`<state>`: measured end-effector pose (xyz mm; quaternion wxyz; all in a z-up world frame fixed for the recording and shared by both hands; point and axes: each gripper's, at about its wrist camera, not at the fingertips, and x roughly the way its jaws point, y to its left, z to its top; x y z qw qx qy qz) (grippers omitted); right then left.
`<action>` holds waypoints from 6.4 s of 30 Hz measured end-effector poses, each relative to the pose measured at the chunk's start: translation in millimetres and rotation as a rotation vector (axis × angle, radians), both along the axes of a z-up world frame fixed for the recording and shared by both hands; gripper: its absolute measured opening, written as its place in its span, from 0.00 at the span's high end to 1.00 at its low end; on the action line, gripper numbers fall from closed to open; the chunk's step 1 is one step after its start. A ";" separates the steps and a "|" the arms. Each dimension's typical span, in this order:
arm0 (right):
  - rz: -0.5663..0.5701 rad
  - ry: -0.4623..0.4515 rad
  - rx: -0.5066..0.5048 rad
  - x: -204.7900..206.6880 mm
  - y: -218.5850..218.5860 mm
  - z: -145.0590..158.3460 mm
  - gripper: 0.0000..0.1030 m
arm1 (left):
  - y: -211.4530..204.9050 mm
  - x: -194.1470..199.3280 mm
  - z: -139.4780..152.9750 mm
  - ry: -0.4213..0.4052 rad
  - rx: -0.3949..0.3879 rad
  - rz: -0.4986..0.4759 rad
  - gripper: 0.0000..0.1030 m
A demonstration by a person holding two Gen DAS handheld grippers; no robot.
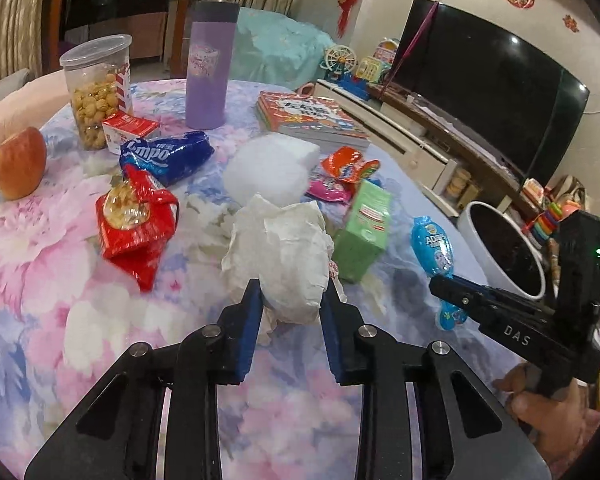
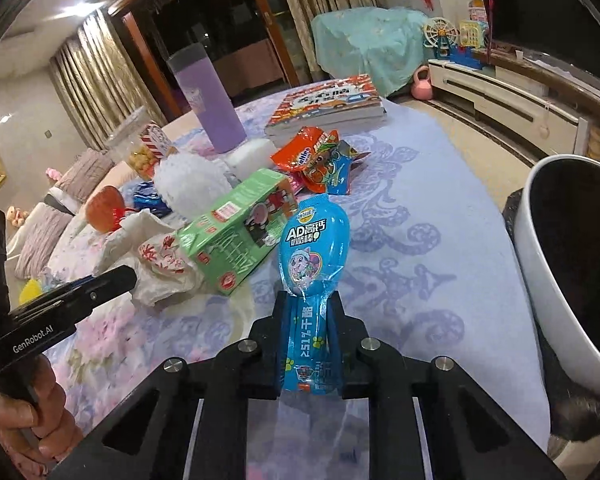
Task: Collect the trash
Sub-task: 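Carry tissue and blue tube over the bin and open both tools, then grasp the red chip bag with left tool while right tool grasps the green juice carton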
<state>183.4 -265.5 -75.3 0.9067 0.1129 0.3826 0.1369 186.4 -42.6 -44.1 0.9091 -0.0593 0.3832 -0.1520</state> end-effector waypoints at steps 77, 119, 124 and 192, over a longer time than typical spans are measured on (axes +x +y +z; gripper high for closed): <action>-0.312 -0.042 0.021 -39.6 -205.2 34.9 0.83 | -268.6 9.0 24.2 -0.030 0.051 -0.453 0.73; -0.240 -0.068 0.076 -62.5 -97.5 33.0 0.05 | -69.6 -35.1 -5.7 0.019 0.000 -0.034 0.31; -0.173 -0.044 0.086 -54.9 -60.6 25.3 0.05 | -30.5 -37.3 -12.7 0.033 0.009 0.040 0.31; -0.007 -0.070 0.014 -21.0 37.6 18.0 0.66 | 63.5 -24.8 -25.4 0.019 -0.100 0.155 0.97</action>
